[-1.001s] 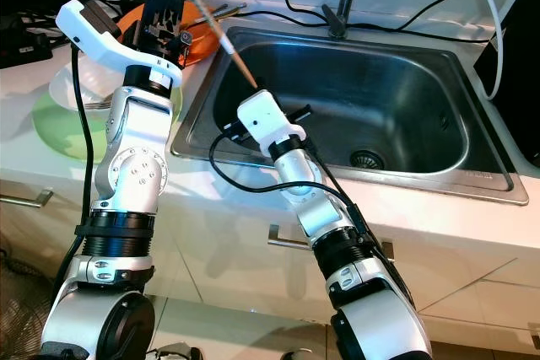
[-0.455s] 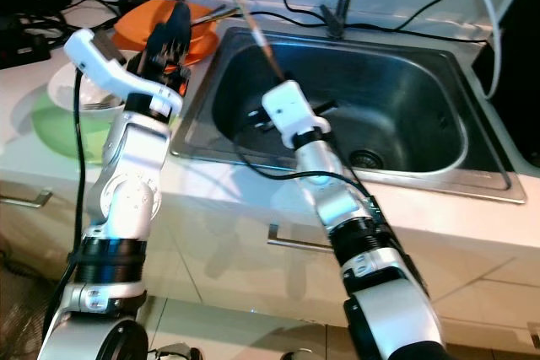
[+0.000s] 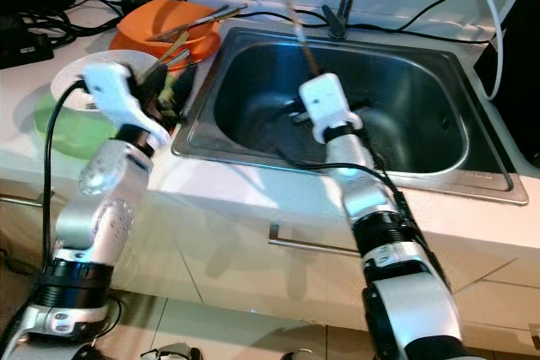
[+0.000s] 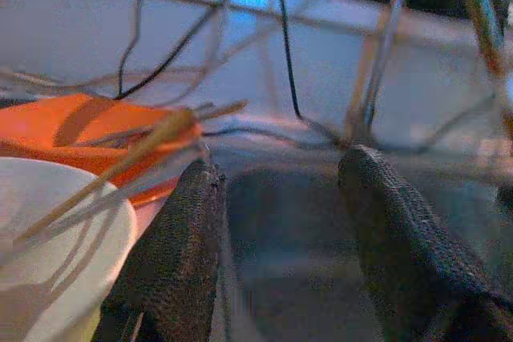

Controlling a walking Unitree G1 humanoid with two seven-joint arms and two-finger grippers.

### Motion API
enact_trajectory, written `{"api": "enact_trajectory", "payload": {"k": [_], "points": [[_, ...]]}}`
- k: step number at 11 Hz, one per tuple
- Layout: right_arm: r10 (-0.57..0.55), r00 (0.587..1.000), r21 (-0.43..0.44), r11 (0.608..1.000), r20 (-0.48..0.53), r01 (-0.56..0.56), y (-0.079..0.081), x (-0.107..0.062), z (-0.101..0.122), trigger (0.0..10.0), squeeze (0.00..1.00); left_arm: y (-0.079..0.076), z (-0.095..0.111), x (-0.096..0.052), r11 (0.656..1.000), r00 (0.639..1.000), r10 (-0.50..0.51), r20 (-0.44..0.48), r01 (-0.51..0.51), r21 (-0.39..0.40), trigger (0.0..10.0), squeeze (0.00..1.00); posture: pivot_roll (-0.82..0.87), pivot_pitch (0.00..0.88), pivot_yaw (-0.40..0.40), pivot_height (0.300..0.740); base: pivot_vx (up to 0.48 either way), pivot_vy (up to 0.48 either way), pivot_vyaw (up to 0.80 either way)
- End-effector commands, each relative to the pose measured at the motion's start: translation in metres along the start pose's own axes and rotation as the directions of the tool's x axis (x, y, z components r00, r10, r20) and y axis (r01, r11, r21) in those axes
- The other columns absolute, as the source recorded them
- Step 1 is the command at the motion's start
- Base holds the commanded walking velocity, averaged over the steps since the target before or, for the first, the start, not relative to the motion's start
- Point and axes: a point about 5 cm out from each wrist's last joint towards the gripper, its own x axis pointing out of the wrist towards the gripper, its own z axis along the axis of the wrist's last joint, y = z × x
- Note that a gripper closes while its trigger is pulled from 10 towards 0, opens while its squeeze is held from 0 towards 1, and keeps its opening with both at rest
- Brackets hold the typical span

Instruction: Kitchen organization

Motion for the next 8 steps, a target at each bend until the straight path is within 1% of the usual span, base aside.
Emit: {"api": "enact_trajectory", "payload": {"k": [1,2,3,4,6,8], "points": [[-0.022,0.999,0.021,1.0,-0.024,0.023,-0.009,0.002,-0.002,0.0,0.0,-0.003,-0.01,-0.002,0.999,0.999,-0.022,-0.048,0.024,0.048,10.0,0.0,0.05,0.028,0.0,0.74,0.0,0.0,0.0],[-0.029,0.999,0.031,0.999,-0.046,0.031,-0.016,0.0,-0.008,0.0,0.0,-0.005,-0.016,-0.006,0.991,0.996,-0.047,-0.08,0.057,0.122,10.0,0.0,0.05,0.023,0.003,0.74,0.0,0.0,0.0],[-0.025,0.998,0.033,0.999,-0.058,0.027,-0.02,-0.002,-0.011,0.0,0.0,-0.007,-0.02,-0.009,0.981,0.993,-0.068,-0.101,0.085,0.173,10.0,0.0,0.05,0.019,0.005,0.74,0.0,0.0,0.0],[-0.024,0.996,0.039,0.999,-0.085,0.027,-0.024,-0.003,-0.017,0.0,0.0,-0.008,-0.025,-0.013,0.973,0.989,-0.078,-0.125,0.103,0.206,10.0,0.0,0.05,0.01,0.007,0.74,0.0,0.0,0.0],[-0.031,0.992,0.058,0.998,-0.124,0.038,-0.026,-0.006,-0.025,0.0,0.0,-0.007,-0.032,-0.017,0.965,0.986,-0.07,-0.15,0.105,0.242,10.0,0.0,0.05,0.009,0.008,0.74,0.0,0.0,0.0],[-0.021,0.985,0.06,0.998,-0.169,0.031,-0.029,-0.009,-0.034,0.0,0.0,-0.008,-0.04,-0.024,0.95,0.979,-0.085,-0.186,0.136,0.282,10.0,0.0,0.06,0.0,0.008,0.74,0.0,0.0,0.0]]}}
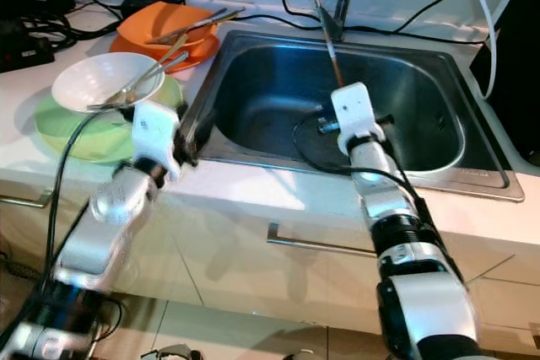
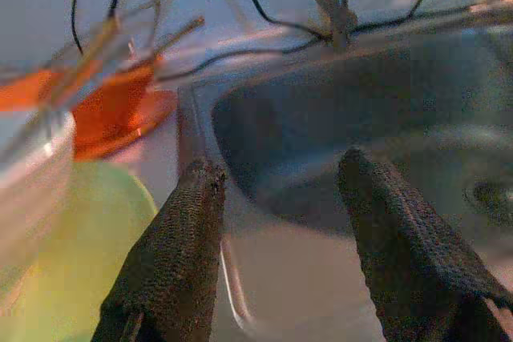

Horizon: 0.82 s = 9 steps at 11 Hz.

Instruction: Kitchen organization

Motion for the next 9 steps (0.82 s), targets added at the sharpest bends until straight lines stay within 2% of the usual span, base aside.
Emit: {"api": "enact_trajectory", "payload": {"k": [1,2,4,7,8,9], "points": [[-0.013,1.0,0.026,1.0,-0.016,0.013,-0.007,0.003,0.001,0.0,0.0,-0.002,-0.002,-0.001,1.0,1.0,-0.017,-0.008,0.017,0.02,10.0,0.0,0.06,0.0,0.007,0.74,0.0,0.0,0.0],[-0.015,0.999,0.046,0.999,-0.052,0.018,-0.009,0.003,-0.004,10.0,0.0,-0.001,-0.005,-0.004,1.0,1.0,-0.018,-0.02,0.018,0.024,10.0,0.0,0.06,0.0,0.004,0.74,0.0,0.0,0.0],[-0.011,0.992,0.152,0.988,-0.123,0.029,-0.008,0.004,-0.01,10.0,0.0,-0.002,-0.009,-0.006,0.999,0.999,-0.019,-0.037,0.02,0.03,10.0,0.0,0.06,0.0,0.002,0.74,0.0,0.0,0.0],[0.014,0.989,0.219,0.975,-0.146,0.019,-0.006,0.008,-0.008,10.0,0.0,-0.003,-0.01,-0.005,0.999,0.999,-0.027,-0.042,0.028,0.031,10.0,0.0,0.06,0.008,-0.002,0.74,0.0,0.0,0.0],[0.025,0.988,0.23,0.973,-0.154,0.011,-0.004,0.008,-0.008,10.0,0.43,-0.003,-0.01,-0.004,0.999,0.999,-0.026,-0.041,0.027,0.031,10.0,0.0,0.06,0.014,-0.003,0.74,0.0,0.0,0.0],[0.032,0.987,0.234,0.972,-0.16,0.007,-0.003,0.008,-0.009,10.0,0.76,-0.003,-0.01,-0.004,0.999,0.999,-0.024,-0.04,0.026,0.031,10.0,0.0,0.06,0.02,-0.003,0.74,0.0,0.0,0.0]]}}
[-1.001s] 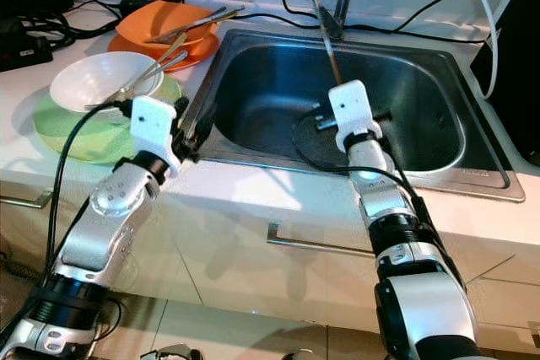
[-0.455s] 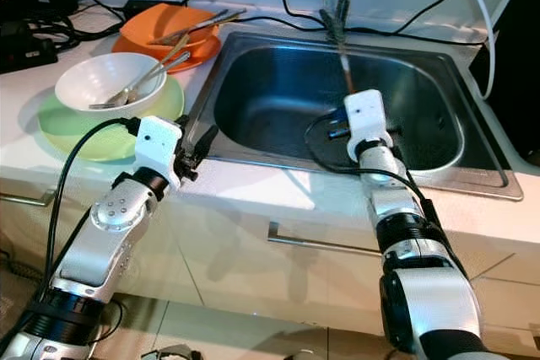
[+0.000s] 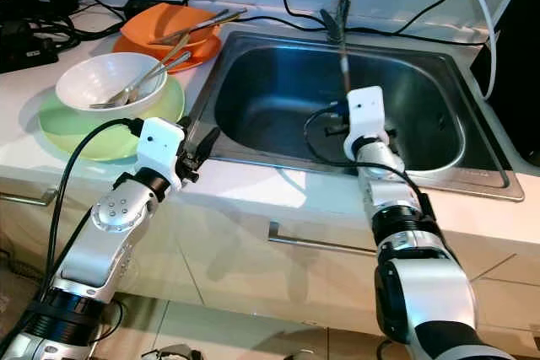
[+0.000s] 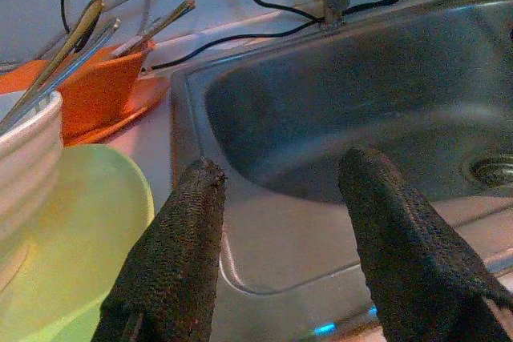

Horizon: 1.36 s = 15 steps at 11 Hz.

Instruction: Kitchen organization

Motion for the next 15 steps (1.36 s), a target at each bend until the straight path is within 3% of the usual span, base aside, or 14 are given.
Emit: {"api": "enact_trajectory", "payload": {"k": [1,2,3,4,5,10,15], "points": [[-0.001,1.0,0.023,1.0,-0.025,0.002,-0.001,0.002,0.0,10.0,0.82,0.0,-0.003,0.0,1.0,1.0,-0.002,-0.015,0.002,0.007,10.0,0.0,0.07,0.028,-0.004,0.74,0.0,0.0,0.0],[-0.001,1.0,0.032,0.999,-0.027,0.002,0.0,0.002,0.001,10.0,0.82,0.0,-0.002,-0.001,1.0,1.0,-0.001,-0.013,0.001,0.005,10.0,0.0,0.07,0.032,-0.004,0.74,0.0,0.0,0.0],[0.002,1.0,0.037,0.999,-0.024,-0.001,0.001,0.003,0.002,10.0,0.89,0.0,-0.002,-0.001,1.0,1.0,-0.001,-0.013,0.001,0.003,10.0,0.0,0.07,0.038,-0.005,0.74,0.0,0.0,0.0],[0.009,1.0,0.046,0.999,-0.015,-0.009,0.003,0.003,0.004,10.0,0.85,-0.001,-0.002,-0.001,1.0,1.0,-0.001,-0.011,0.001,0.0,10.0,0.0,0.07,0.039,-0.005,0.74,0.0,0.0,0.0],[0.02,1.0,0.043,0.999,-0.003,-0.02,0.005,0.003,0.005,10.0,0.0,-0.001,-0.002,-0.001,1.0,1.0,-0.001,-0.011,0.001,-0.001,10.0,0.0,0.07,0.04,-0.004,0.74,0.0,0.0,0.0],[0.103,0.961,0.079,0.989,0.257,-0.127,0.018,-0.005,0.042,10.0,0.0,0.0,-0.001,-0.002,1.0,1.0,0.018,0.005,-0.018,0.006,10.0,0.0,0.05,0.05,-0.001,0.74,0.0,0.0,0.0],[0.119,0.94,0.159,0.971,0.32,-0.177,0.031,-0.046,0.027,10.0,0.0,0.007,-0.002,-0.006,0.999,0.999,0.043,0.014,-0.043,0.03,10.0,0.0,0.03,0.057,0.013,0.74,0.0,0.0,0.0]]}}
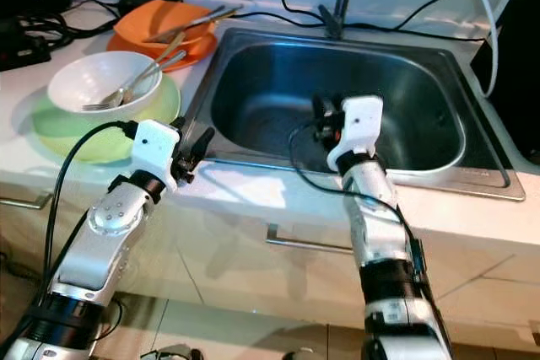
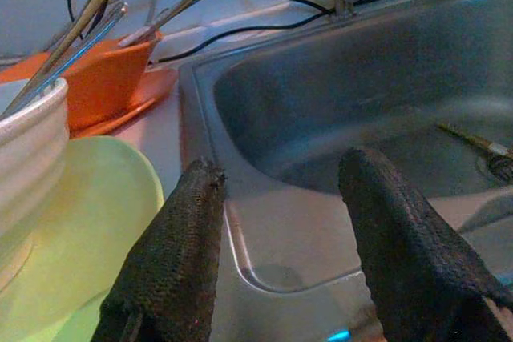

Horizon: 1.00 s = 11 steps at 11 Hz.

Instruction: Kitchen organization

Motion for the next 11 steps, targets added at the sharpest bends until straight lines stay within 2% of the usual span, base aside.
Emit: {"api": "enact_trajectory", "payload": {"k": [1,3,5,6,9,10,11], "points": [[-0.002,1.0,0.008,1.0,0.005,0.002,0.0,-0.001,0.003,10.0,0.0,0.002,0.001,-0.002,1.0,1.0,0.01,0.01,-0.01,0.018,10.0,0.0,0.03,0.058,0.015,0.74,0.0,0.0,0.0],[0.013,0.999,-0.014,1.0,-0.043,-0.014,-0.001,-0.01,-0.005,10.0,0.0,0.005,-0.001,-0.004,0.999,1.0,-0.005,0.008,0.005,0.048,10.0,0.0,0.03,0.059,0.015,0.74,0.0,0.0,0.0],[0.006,0.998,0.0,1.0,-0.065,-0.006,0.001,-0.01,-0.011,10.0,0.0,0.006,0.001,-0.004,0.997,1.0,0.005,0.015,-0.006,0.076,10.0,0.0,0.04,0.061,0.014,0.74,0.0,0.0,0.0],[0.004,0.997,0.027,1.0,-0.072,-0.002,0.006,-0.011,-0.014,10.0,0.0,0.007,0.016,0.001,0.981,0.998,0.012,0.066,-0.024,0.191,10.0,0.0,0.04,0.06,0.014,0.74,0.0,0.0,0.0],[0.006,0.998,0.065,0.998,-0.068,-0.002,0.015,-0.01,-0.015,10.0,0.0,0.03,0.08,0.022,0.926,0.969,0.051,0.242,-0.137,0.353,10.0,0.0,0.04,0.039,0.015,0.74,0.0,0.0,0.0],[0.006,0.997,0.067,0.998,-0.071,-0.001,0.016,-0.009,-0.016,10.0,0.0,0.035,0.086,0.028,0.905,0.969,0.053,0.24,-0.148,0.399,10.0,0.0,0.05,0.036,0.016,0.74,0.0,0.0,0.0],[0.007,0.997,0.071,0.997,-0.073,-0.002,0.017,-0.008,-0.016,10.0,0.0,0.048,0.085,0.042,0.869,0.979,0.092,0.183,-0.169,0.465,10.0,0.0,0.05,0.03,0.017,0.74,0.0,0.0,0.0]]}}
